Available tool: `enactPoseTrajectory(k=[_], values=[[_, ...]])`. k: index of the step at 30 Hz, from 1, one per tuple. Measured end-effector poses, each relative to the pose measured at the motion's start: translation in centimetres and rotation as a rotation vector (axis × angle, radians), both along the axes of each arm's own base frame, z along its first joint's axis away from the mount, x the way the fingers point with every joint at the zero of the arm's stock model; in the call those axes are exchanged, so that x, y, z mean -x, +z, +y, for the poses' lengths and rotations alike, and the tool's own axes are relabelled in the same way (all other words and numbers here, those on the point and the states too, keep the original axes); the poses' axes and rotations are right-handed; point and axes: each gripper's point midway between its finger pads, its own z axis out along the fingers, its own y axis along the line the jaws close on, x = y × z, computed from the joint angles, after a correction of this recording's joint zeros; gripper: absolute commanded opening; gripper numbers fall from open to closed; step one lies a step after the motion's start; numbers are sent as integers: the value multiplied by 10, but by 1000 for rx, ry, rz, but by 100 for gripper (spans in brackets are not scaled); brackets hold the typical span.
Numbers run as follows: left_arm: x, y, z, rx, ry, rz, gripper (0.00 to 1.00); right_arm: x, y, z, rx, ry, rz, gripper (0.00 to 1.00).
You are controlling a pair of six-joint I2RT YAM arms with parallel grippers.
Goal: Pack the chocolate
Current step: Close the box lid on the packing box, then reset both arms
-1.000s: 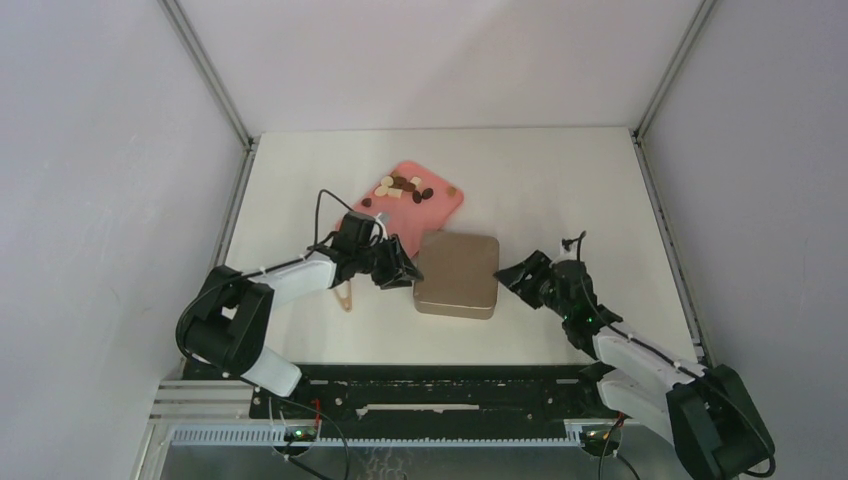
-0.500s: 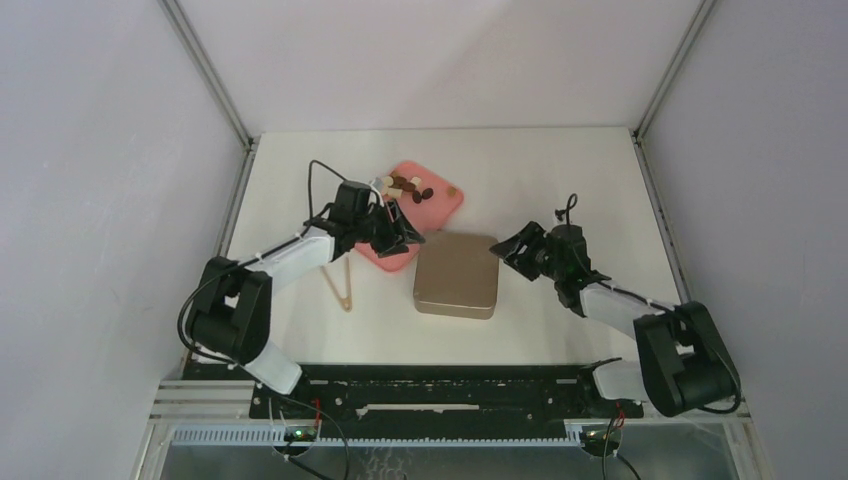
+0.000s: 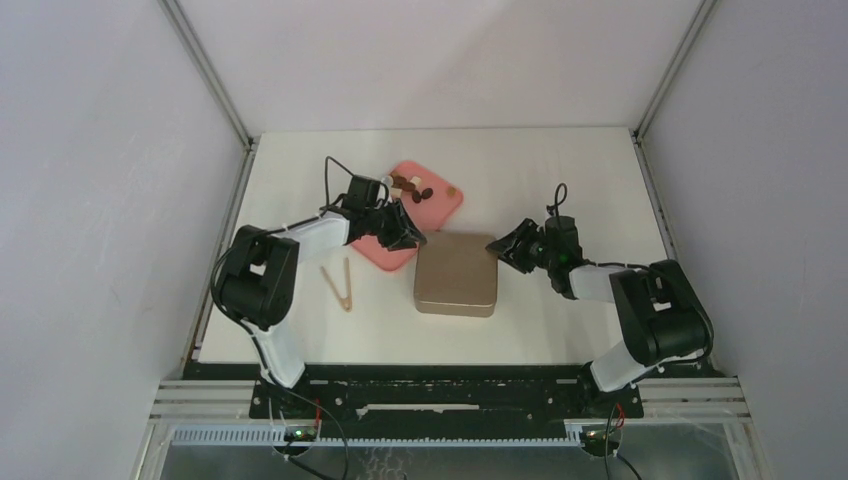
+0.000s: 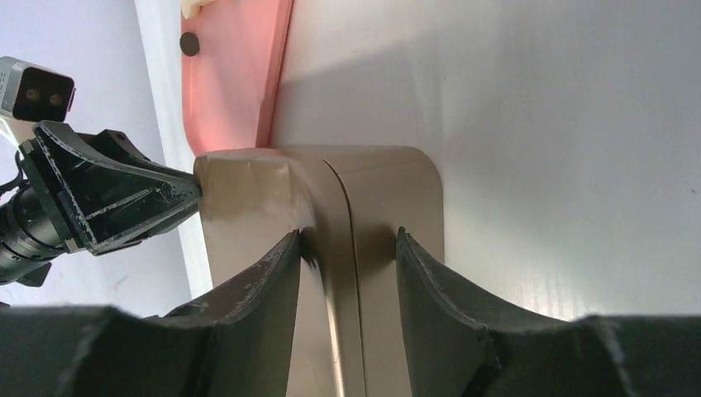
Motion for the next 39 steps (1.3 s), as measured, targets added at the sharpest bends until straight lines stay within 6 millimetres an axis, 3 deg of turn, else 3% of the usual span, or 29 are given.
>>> enactPoseTrajectory(k=[7,15,19,22,27,30,33,39], values=[[-9,2,-2,26,0,-30,27,-12,-1,4,-9,18,-16,37],[-8,3,-4,45,11,-60,25,-32,3,3,37,36,-42,37],[3,4,-8,49,21,-72,25,-43,6,0,89,41,-53,42],[17,5,-14,64,24,-66,27,-48,8,-4,128,41,-57,47],[36,3,-22,70,23,-41,42,-49,11,-11,182,50,-42,57],[38,5,-16,48,45,-37,51,-45,22,-19,214,54,-49,63],[37,21,-4,18,87,-70,58,-42,43,-29,242,40,-88,68],[33,90,37,-29,189,-261,67,-29,97,-52,308,-20,-191,78]])
